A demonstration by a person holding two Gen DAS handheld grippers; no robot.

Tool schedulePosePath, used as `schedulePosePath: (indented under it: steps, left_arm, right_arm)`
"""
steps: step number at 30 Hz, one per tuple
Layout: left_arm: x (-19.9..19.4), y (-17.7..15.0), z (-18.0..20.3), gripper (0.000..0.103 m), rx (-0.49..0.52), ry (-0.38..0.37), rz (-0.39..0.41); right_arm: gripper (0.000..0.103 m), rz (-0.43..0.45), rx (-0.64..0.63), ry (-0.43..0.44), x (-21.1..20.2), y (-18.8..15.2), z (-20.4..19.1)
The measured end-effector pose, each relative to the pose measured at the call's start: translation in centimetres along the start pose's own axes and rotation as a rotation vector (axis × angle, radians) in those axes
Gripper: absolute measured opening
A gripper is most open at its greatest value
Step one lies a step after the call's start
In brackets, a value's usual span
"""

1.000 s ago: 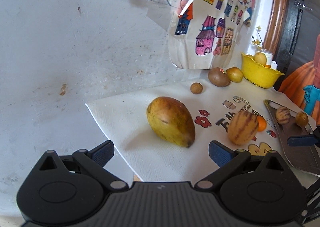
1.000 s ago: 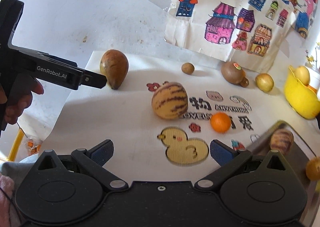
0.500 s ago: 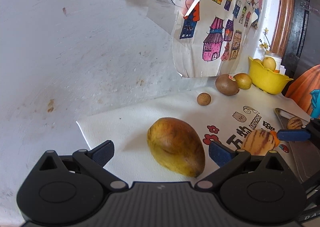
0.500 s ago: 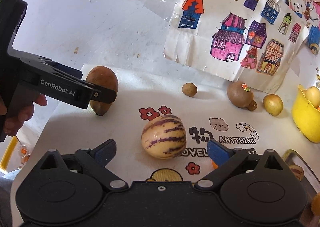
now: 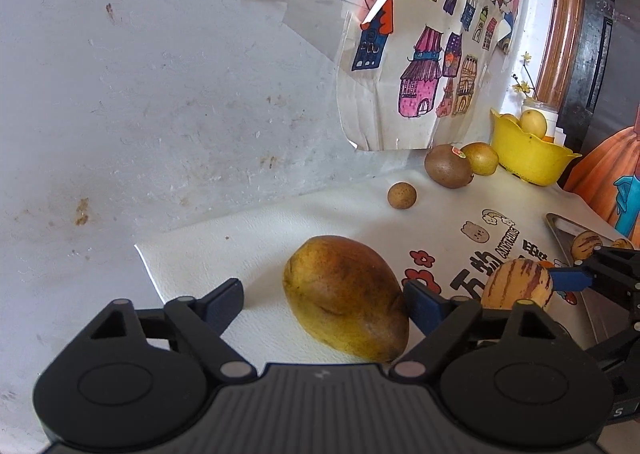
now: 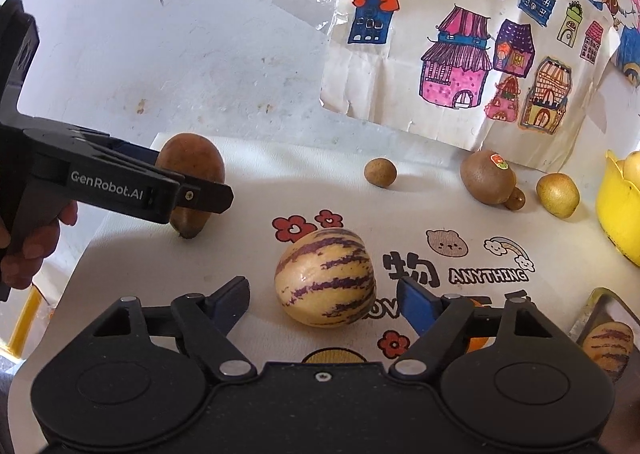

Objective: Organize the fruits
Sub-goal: 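Grasp the yellow mango with the left tool while the right tool grasps a striped melon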

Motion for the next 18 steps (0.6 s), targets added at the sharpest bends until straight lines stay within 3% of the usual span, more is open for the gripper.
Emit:
schedulePosePath:
  steps: [6,8,10,18]
  left_arm:
    - [-0.1,0.0,0.4,0.076,0.003,-0.032,-0.002]
    - [-0.2,-0.1,0.7,0.066,0.001,-0.051,0.003]
    - [-0.3,-0.2,1.0,0.065,0.013,-0.044,0.009]
    - [-0.3,-0.2,0.9,0.065,-0.008,-0.04,0.009]
  right_arm:
    - [0.075,0.006,0.009,0.005,0.2,0.1,0.1]
    - [0.069,0.01,0.015,0.006,0.3,0.2,0.1]
    - [0.059,0.014,0.016,0.001,0.3,0.2,0.1]
    - [0.055,0.026,0.023,-0.008,0.1,0.2,0.2]
Point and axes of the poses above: each gripper's, at about its wrist camera, not at the fingertips, and x roughly the way its jaws point, z to its right, y to its top, the point moved 7 cm from there along x, roughly the way its jaws point, and after that the axes turned 4 degrees about -x, right-handed, at the moved point
